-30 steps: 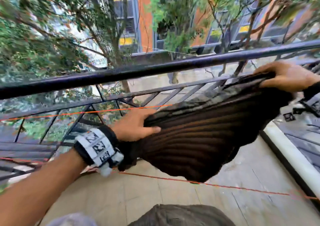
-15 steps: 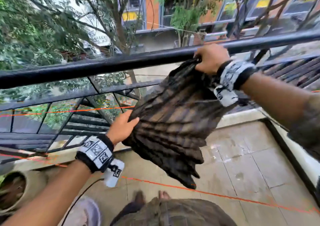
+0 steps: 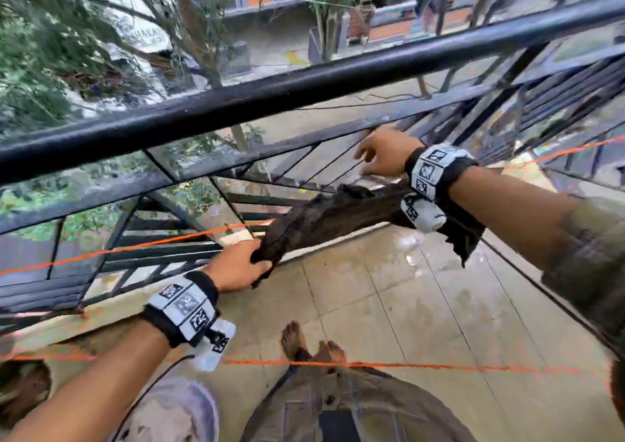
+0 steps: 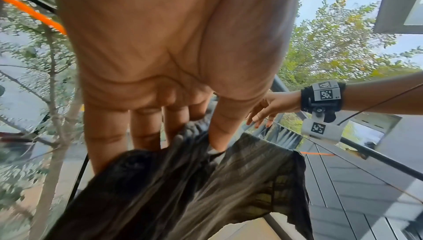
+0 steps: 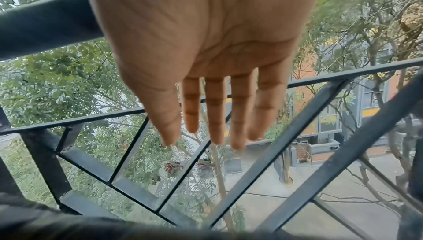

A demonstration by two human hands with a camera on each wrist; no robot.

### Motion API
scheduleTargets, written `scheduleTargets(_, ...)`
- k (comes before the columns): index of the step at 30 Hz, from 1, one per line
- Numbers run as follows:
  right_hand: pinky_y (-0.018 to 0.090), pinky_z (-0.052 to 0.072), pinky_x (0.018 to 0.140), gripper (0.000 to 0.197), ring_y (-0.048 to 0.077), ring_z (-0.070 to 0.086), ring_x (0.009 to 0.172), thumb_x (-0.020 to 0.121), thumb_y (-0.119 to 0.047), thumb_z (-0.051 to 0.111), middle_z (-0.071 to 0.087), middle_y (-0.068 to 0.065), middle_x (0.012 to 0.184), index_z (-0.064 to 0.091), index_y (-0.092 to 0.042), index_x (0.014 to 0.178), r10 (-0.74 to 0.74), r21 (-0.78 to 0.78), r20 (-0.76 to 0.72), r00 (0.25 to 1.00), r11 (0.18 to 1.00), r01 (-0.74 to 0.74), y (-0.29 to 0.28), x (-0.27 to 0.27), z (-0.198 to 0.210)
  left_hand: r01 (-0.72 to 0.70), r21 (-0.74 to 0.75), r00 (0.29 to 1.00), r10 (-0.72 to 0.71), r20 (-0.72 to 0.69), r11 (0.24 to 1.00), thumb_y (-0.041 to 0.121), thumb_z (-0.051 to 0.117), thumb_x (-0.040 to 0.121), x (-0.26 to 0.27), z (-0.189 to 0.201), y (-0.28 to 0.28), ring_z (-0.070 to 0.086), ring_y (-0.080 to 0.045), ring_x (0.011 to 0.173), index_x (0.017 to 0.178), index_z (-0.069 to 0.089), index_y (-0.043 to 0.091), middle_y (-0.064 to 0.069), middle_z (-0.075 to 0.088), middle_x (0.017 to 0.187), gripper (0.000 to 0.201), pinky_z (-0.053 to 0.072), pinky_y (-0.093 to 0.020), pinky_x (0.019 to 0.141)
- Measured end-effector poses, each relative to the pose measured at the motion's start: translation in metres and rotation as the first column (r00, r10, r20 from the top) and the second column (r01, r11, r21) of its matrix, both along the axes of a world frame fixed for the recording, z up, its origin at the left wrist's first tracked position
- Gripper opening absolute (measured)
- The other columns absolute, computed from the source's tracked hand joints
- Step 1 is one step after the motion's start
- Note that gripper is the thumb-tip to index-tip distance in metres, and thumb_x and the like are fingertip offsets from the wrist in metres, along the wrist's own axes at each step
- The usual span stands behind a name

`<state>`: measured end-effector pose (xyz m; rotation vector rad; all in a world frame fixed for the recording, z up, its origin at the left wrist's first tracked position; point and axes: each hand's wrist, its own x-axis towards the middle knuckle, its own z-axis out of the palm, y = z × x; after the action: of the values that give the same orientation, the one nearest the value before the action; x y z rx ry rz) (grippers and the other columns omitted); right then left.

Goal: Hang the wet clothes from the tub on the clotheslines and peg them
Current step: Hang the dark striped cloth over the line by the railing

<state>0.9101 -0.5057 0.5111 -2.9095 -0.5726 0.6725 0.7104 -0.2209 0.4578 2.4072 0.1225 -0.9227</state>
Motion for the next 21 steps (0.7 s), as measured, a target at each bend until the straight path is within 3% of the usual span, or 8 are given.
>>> scheduleTargets(3,0.031,0.05,0.08,0.024,0.021,0.066,0.096,0.084,-0.041,0.064,0.072,-0.007,0.099,0.069,-0.031,0.104,-0.139,0.082,0.139,0.98,0.988,0.128,-0.029,-0.021,0.004,0.086,0.092,0.987,-0.098,0.127,0.992,0.03,0.062,0.093,0.009,0.009,-0.002,0.064,-0.027,0.104,0.122,0.062,0.015,-0.011,0.07,0.112,0.032,0.046,-0.03,0.084)
scheduleTargets(5,0.034,0.053,0.077,0.021,0.026,0.067,0.093,0.085,-0.041,0.063,0.073,-0.003,0.096,0.07,-0.027,0.098,-0.274,0.158,0.245,0.93,0.958,0.241,-0.061,-0.038,0.005,0.085,0.115,0.979,-0.104,0.174,0.99,0.036,0.063,0.092,0.015,0.02,-0.005,0.067,-0.023,0.095,0.121,0.063,0.024,-0.001,0.072,0.102,0.031,0.048,-0.029,0.081)
scheduleTargets(7,0.035,0.052,0.074,0.022,0.029,0.067,0.09,0.086,-0.041,0.063,0.073,0.002,0.092,0.071,-0.022,0.094,-0.418,0.222,0.277,0.865,0.904,0.366,-0.102,-0.055,0.003,0.098,0.125,0.954,-0.129,0.271,0.987,0.044,0.063,0.088,0.024,0.034,-0.01,0.068,-0.019,0.087,0.109,0.066,0.032,0.011,0.07,0.088,0.024,0.052,-0.032,0.079)
scheduleTargets(9,0.032,0.047,0.069,0.019,0.029,0.066,0.087,0.086,-0.037,0.066,0.07,0.003,0.084,0.071,-0.019,0.089,-0.576,0.274,0.252,0.778,0.813,0.513,-0.143,-0.073,-0.003,0.109,0.052,0.915,-0.12,0.385,0.993,0.041,0.066,0.086,0.037,0.045,-0.017,0.066,-0.016,0.081,0.098,0.065,0.034,0.014,0.067,0.08,0.014,0.051,-0.033,0.074)
scheduleTargets(12,0.032,0.049,0.059,0.014,0.028,0.066,0.075,0.083,-0.03,0.071,0.071,0.008,0.079,0.07,-0.016,0.08,-0.762,0.318,0.078,0.643,0.63,0.709,-0.198,-0.094,-0.03,0.221,-0.036,0.886,-0.185,0.425,0.975,0.041,0.061,0.084,0.059,0.047,-0.038,0.064,-0.014,0.088,0.105,0.066,0.033,0.011,0.068,0.094,0.023,0.05,-0.034,0.08)
scheduleTargets(15,0.023,0.045,0.044,0.012,0.022,0.058,0.057,0.088,-0.022,0.07,0.069,0.015,0.08,0.066,-0.011,0.09,-0.831,0.268,-0.344,0.437,0.359,0.894,-0.229,-0.102,-0.065,0.284,0.029,0.868,-0.269,0.418,0.959,0.044,0.057,0.087,0.083,0.027,-0.058,0.062,-0.023,0.107,0.121,0.066,0.026,0.0,0.067,0.117,0.041,0.05,-0.04,0.091)
scheduleTargets(18,0.023,0.043,0.057,0.012,0.02,0.054,0.062,0.098,-0.014,0.053,0.064,0.005,0.083,0.059,-0.015,0.109,-0.758,0.193,-0.585,0.287,0.213,0.958,-0.23,-0.095,-0.088,0.338,0.139,0.864,-0.366,0.346,0.931,0.045,0.057,0.092,0.098,0.007,-0.072,0.059,-0.027,0.117,0.128,0.062,0.031,0.0,0.063,0.129,0.04,0.048,-0.044,0.098)
scheduleTargets(21,0.035,0.048,0.079,0.03,0.023,0.054,0.092,0.095,-0.016,0.06,0.061,0.003,0.106,0.049,-0.025,0.122,-0.686,0.195,-0.676,0.27,0.188,0.963,-0.221,-0.077,-0.114,0.329,0.227,0.882,-0.384,0.272,0.917,0.037,0.057,0.096,0.104,0.002,-0.084,0.061,-0.026,0.113,0.125,0.065,0.031,0.0,0.068,0.123,0.031,0.05,-0.041,0.092)
